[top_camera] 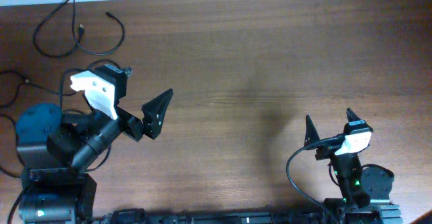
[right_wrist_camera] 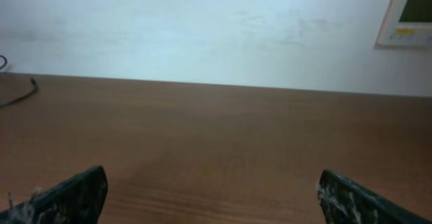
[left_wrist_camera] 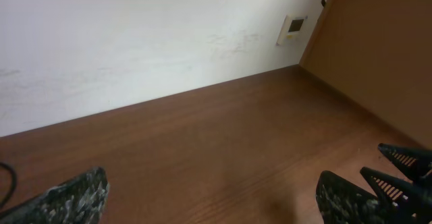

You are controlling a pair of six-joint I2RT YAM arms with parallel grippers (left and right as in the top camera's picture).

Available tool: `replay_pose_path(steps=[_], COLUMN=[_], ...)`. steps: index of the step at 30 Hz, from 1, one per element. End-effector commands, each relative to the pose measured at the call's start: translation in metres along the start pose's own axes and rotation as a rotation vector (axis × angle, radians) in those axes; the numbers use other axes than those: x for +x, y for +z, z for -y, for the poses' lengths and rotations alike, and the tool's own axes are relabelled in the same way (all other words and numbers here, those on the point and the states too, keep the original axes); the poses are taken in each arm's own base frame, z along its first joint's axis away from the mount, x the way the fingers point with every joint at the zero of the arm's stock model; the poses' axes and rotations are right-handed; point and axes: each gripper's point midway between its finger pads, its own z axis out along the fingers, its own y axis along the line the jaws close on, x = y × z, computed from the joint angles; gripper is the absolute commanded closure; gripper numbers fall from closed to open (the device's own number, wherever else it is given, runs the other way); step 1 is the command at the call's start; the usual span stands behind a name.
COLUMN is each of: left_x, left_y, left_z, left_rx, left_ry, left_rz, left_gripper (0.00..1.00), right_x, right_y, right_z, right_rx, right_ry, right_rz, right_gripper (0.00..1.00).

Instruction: Untangle cables

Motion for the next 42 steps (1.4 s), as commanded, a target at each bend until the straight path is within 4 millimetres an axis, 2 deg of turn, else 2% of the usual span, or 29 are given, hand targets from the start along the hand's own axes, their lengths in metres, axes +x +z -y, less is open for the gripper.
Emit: replay_pose_path(steps=[1,4,7,9,15,22,27,42], left_x=[-0.003,-0.003,-0.003,-0.003,-0.003,-0.003,-0.003,-0.003], left_y=[-0.002,-0.002,-0.001,-0.001,-0.001,-0.002,-0.001,-0.002], left_z=[0.003,0.003,0.003,0.003,0.003,0.003,0.003,0.003], left_rx=[0.008,0.008,0.008,0.008,0.008,0.008,0.008,0.008], left_ry=[0.027,0.027,0.027,0.027,0.027,0.027,0.027,0.027], left_rz=[0.009,0.008,0.008,0.008,0.008,0.009,0.008,0.009], left_gripper=[0.01,0.01,0.01,0.01,0.01,0.01,0.01,0.01], right_x=[0.009,0.018,0.027,0.040,0.040,0.042,0.042,0.041], right_y=[0.006,0.013,0.014,0.014,0.014,0.015,0.014,0.014], right_z=[0.004,0.005,0.006,0.005,0.006,0.002,0.009,0.009], right_rx=[0.020,0.018,0.024,0.020,0.025,0.027,0.053,0.055], right_ry=[-0.018,0.040,0.051,0.060,0.007,0.005,0.007,0.007], right_rz=[0.027,0.083,0.050,-0.003,-0.005,-0.012,-0.013,-0.010], right_gripper=[0.02,0.02,0.02,0.02,0.02,0.02,0.02,0.01])
